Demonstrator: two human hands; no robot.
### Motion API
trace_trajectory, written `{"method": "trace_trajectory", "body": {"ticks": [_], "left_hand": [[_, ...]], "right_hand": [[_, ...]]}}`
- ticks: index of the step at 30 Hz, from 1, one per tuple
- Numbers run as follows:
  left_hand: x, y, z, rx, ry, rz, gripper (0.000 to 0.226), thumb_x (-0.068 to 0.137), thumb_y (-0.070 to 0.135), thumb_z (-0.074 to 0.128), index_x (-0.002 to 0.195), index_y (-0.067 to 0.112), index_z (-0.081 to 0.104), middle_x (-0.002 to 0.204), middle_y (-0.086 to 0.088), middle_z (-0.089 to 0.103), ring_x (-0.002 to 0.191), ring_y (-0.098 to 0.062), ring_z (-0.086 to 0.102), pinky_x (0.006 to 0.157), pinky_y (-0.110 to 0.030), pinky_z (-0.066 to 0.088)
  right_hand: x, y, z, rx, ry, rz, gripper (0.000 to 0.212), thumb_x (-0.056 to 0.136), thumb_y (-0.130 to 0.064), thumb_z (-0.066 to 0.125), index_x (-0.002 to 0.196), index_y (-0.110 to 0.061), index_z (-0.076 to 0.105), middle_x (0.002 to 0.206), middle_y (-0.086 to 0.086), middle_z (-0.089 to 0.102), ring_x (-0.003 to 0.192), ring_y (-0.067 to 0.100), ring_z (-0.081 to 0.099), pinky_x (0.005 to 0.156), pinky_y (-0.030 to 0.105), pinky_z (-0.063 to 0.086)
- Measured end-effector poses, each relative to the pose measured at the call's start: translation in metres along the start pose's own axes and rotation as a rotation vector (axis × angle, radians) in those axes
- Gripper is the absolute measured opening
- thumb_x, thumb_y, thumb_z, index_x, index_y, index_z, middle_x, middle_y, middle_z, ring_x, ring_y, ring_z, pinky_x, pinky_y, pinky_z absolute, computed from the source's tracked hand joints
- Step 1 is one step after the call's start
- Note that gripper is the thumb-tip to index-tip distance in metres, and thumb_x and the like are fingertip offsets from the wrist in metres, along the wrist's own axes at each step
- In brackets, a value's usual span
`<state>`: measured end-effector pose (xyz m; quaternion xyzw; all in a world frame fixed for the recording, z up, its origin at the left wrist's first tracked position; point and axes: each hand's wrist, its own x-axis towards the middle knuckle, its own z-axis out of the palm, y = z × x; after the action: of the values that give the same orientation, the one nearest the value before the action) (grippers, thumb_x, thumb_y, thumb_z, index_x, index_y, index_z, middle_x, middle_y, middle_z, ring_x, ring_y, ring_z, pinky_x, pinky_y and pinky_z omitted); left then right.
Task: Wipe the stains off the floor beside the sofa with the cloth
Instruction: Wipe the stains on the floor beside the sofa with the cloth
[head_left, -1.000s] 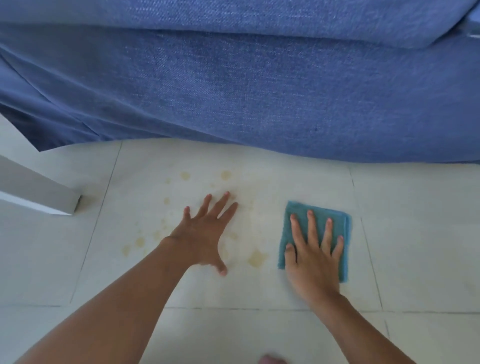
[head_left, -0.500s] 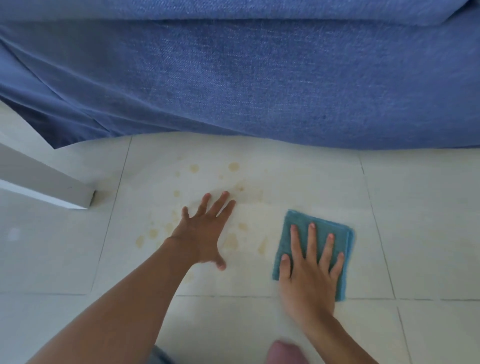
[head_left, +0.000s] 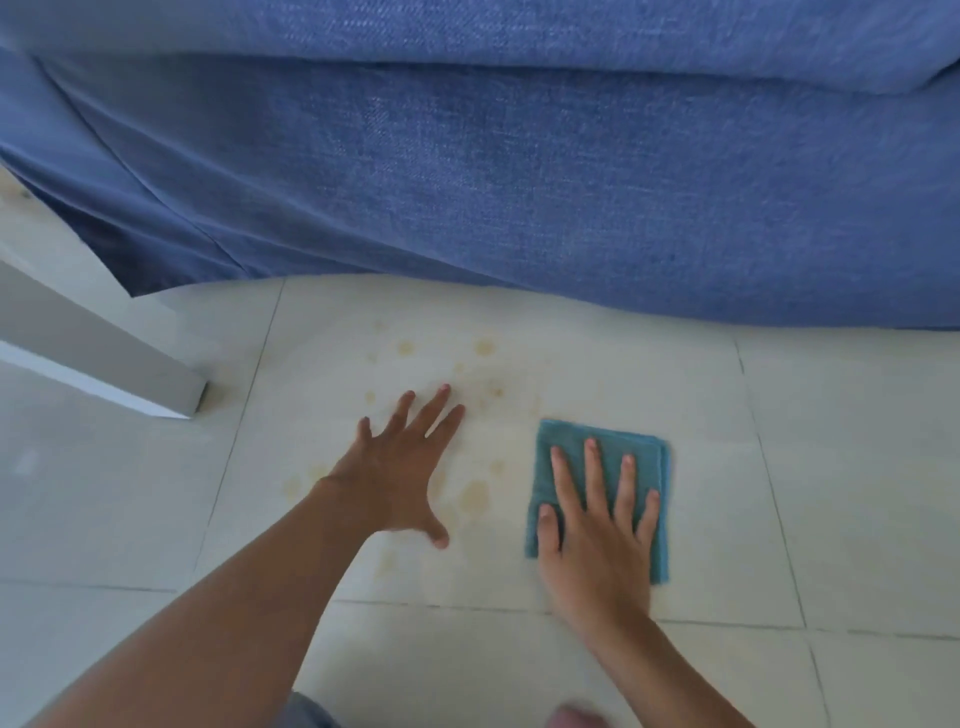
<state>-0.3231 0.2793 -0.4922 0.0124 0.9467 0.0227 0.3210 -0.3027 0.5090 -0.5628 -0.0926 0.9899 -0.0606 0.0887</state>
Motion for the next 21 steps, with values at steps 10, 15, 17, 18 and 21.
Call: {"method": "trace_trajectory", "body": {"ticks": [10,15,17,18,21], "left_hand": [[-0.002,-0.020,0.004,-0.052,-0.041,0.007,0.145,0.058,0.048,0.090,0.155,0.028,-0.017,0.158,0.012,-0.033,0.148,-0.023,-0.023,0.117,-0.060,0.015],[0.000,-0.023,0.002,-0.063,-0.045,0.023,0.144,0.060,0.046,0.089,0.155,0.027,-0.017,0.158,0.012,-0.032,0.148,-0.024,-0.025,0.117,-0.061,0.013],[-0.001,-0.023,0.004,-0.095,-0.053,0.012,0.144,0.059,0.045,0.090,0.155,0.028,-0.016,0.159,0.012,-0.031,0.148,-0.023,-0.025,0.116,-0.062,0.012],[0.000,-0.023,0.003,-0.099,-0.052,0.020,0.144,0.059,0.044,0.090,0.155,0.028,-0.016,0.159,0.013,-0.031,0.147,-0.023,-0.026,0.116,-0.063,0.012],[0.001,-0.025,0.002,-0.096,-0.048,0.019,0.144,0.058,0.044,0.091,0.155,0.028,-0.015,0.159,0.013,-0.031,0.147,-0.023,-0.026,0.115,-0.063,0.012]], "right_hand": [[0.014,-0.007,-0.001,-0.025,-0.047,-0.211,0.065,0.093,-0.049,0.032,0.157,-0.037,0.023,0.168,-0.002,0.015,0.154,0.035,0.006,0.120,0.063,0.008],[0.067,-0.007,-0.013,-0.021,-0.014,0.007,0.066,0.093,-0.052,0.019,0.158,-0.039,0.014,0.169,-0.003,0.008,0.154,0.035,-0.003,0.120,0.062,-0.002],[0.077,-0.005,-0.014,-0.064,-0.053,-0.102,0.067,0.093,-0.052,0.014,0.158,-0.039,0.008,0.169,-0.002,0.001,0.153,0.036,-0.008,0.120,0.061,-0.005],[0.087,-0.005,-0.016,-0.062,-0.071,-0.150,0.067,0.092,-0.052,0.014,0.158,-0.040,0.007,0.169,-0.003,-0.003,0.153,0.034,-0.010,0.120,0.060,-0.005],[0.124,-0.021,-0.029,-0.007,-0.106,-0.078,0.065,0.096,-0.050,0.017,0.157,-0.041,-0.001,0.168,-0.005,-0.011,0.152,0.034,-0.016,0.120,0.060,-0.010]]}}
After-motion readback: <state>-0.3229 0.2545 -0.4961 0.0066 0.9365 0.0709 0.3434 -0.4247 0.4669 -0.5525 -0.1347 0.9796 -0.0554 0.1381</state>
